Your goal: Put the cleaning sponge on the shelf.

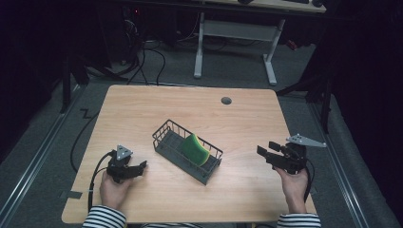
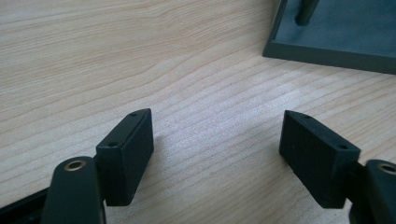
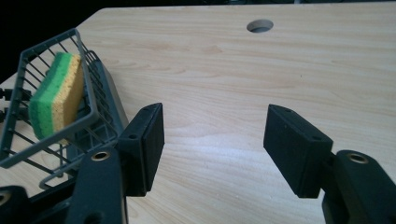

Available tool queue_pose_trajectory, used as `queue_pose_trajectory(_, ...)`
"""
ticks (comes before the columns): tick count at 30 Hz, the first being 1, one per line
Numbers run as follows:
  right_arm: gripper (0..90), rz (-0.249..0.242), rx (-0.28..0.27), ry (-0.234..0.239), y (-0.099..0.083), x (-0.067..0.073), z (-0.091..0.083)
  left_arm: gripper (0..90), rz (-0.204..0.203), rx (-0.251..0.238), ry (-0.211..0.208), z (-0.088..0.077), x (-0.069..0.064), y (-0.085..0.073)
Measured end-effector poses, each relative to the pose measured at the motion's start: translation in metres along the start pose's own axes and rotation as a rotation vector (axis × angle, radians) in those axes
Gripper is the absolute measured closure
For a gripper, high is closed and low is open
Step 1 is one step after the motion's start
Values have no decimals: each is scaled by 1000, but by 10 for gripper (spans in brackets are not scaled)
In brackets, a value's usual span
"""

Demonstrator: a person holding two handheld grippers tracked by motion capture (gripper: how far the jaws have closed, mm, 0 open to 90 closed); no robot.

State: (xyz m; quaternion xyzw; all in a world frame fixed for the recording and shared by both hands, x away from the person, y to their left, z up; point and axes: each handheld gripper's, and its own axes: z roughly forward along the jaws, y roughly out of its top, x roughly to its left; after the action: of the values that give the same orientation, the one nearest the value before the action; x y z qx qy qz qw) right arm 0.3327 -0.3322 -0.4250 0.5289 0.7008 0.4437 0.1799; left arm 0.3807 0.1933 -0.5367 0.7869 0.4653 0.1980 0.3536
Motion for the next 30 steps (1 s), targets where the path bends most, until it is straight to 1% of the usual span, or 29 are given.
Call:
queue_pose_trajectory(6, 381, 33, 10, 11, -15, -5, 6, 267, 0, 0, 1, 0, 0, 0)
queue_pose_trajectory(22, 377, 64, 27, 49, -48, -5, 26, 268, 0, 1, 1, 0, 0, 0)
queue_pose_trajectory(27, 375, 62, 26, 45, -55, -4, 36, 268, -1, 0, 1, 0, 0, 0)
queue_pose_trajectory(30, 375, 71, 21, 44, -59, -3, 39, 268, -1, 0, 1, 0, 0, 0)
